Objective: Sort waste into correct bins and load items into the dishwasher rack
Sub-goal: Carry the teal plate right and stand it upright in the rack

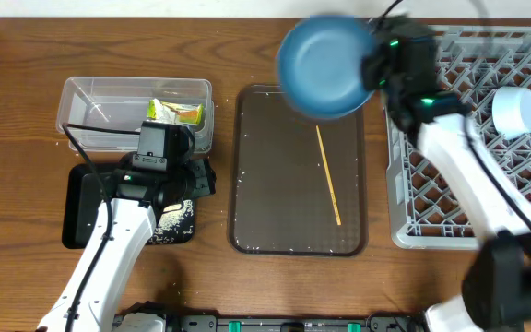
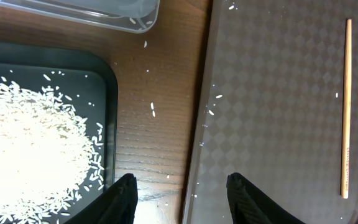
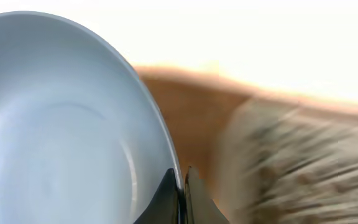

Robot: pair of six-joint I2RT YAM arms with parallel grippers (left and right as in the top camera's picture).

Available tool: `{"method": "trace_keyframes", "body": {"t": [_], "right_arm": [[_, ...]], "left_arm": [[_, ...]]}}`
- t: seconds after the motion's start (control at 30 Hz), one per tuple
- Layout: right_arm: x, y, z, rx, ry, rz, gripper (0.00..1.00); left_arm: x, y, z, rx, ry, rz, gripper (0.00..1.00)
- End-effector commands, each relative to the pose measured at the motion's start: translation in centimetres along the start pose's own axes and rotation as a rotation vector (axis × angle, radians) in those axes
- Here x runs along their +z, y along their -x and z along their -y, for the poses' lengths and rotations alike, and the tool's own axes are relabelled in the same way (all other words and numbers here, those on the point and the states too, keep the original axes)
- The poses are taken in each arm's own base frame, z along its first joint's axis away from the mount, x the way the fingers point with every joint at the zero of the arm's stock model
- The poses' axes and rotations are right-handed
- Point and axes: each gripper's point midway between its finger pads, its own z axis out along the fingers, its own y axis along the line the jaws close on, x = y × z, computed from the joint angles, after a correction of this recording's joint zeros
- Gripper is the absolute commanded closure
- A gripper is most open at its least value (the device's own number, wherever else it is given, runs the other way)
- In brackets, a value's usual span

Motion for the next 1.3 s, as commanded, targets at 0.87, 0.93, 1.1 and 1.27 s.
{"method": "trace_keyframes", "body": {"t": [0.87, 0.93, 1.1, 1.27], "right_arm": [[-4.5, 0.1, 24.1, -0.535, -0.964, -0.265, 0.99], [-3.7, -1.0, 24.1, -0.544, -0.965, -0.298, 0.99], [-1.5, -3.7, 23.1, -0.579, -0.925, -0.376, 0.99], [-1.0, -4.3, 21.7, -0.529, -0.905, -0.364, 0.99]], "left_arm": [[-0.1, 0.5, 0.0, -0.003, 0.005, 0.009, 0.46], [-0.1, 0.5, 0.0, -0.003, 0.005, 0.009, 0.46], [-0.1, 0.5, 0.0, -0.003, 0.005, 0.009, 0.46], [-0.1, 0.5, 0.0, -0.003, 0.005, 0.009, 0.46]]}}
